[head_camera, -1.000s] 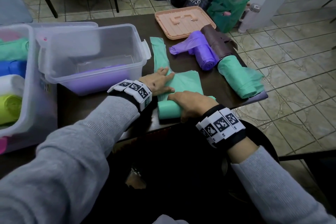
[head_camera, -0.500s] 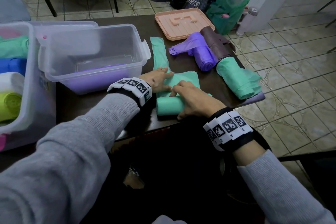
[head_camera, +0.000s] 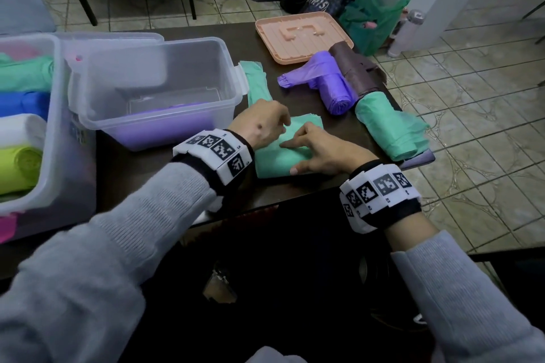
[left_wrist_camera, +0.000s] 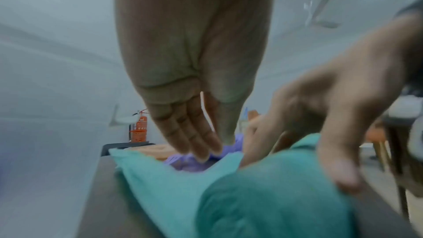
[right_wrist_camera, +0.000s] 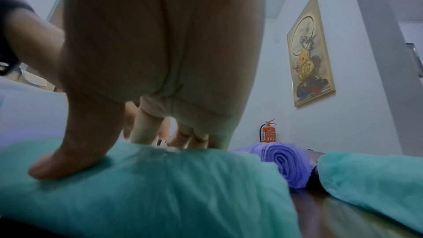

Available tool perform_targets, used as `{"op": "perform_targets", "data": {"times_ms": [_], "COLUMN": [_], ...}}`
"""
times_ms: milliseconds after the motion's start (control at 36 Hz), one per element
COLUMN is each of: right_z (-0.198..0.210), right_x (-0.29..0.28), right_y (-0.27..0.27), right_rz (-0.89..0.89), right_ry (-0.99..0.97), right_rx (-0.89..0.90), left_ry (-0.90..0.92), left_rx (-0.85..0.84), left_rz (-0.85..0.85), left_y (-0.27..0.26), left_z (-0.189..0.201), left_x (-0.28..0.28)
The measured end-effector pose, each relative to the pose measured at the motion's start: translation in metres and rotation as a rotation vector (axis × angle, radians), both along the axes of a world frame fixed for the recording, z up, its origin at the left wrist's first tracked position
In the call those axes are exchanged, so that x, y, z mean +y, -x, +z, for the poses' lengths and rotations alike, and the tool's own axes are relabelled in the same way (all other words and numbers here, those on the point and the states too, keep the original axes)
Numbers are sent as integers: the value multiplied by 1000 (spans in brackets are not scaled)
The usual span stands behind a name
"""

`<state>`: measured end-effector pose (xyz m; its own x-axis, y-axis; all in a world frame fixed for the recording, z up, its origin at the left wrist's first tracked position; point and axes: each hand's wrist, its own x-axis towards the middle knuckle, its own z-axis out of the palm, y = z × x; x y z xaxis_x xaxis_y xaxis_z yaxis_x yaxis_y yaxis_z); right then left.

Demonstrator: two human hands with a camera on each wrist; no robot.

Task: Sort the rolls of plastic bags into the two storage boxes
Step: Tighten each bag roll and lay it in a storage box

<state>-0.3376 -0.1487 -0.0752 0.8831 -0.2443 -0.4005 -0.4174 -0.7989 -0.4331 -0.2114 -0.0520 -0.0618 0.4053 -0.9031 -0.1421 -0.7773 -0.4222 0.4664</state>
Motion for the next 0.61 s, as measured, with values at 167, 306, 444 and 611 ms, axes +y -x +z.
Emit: {"op": "perform_targets", "data": {"times_ms": [167, 306, 444, 611], "right_z": [7, 8, 2, -5], "right_x": [-6, -11, -13, -12], "right_y": [-5, -6, -3, -3], "right_rz": [30, -16, -32, -81], "right_ry": [-17, -116, -172, -174], "right_rx": [39, 21, -1, -27], "left_ry": [-106, -152, -147, -168], "left_rx": [78, 53, 36, 80], "left_rz": [-10, -43, -24, -30], "left_y": [11, 15, 16, 9], "left_z": [9, 2, -7, -10], "left_x": [21, 33, 38, 38]}}
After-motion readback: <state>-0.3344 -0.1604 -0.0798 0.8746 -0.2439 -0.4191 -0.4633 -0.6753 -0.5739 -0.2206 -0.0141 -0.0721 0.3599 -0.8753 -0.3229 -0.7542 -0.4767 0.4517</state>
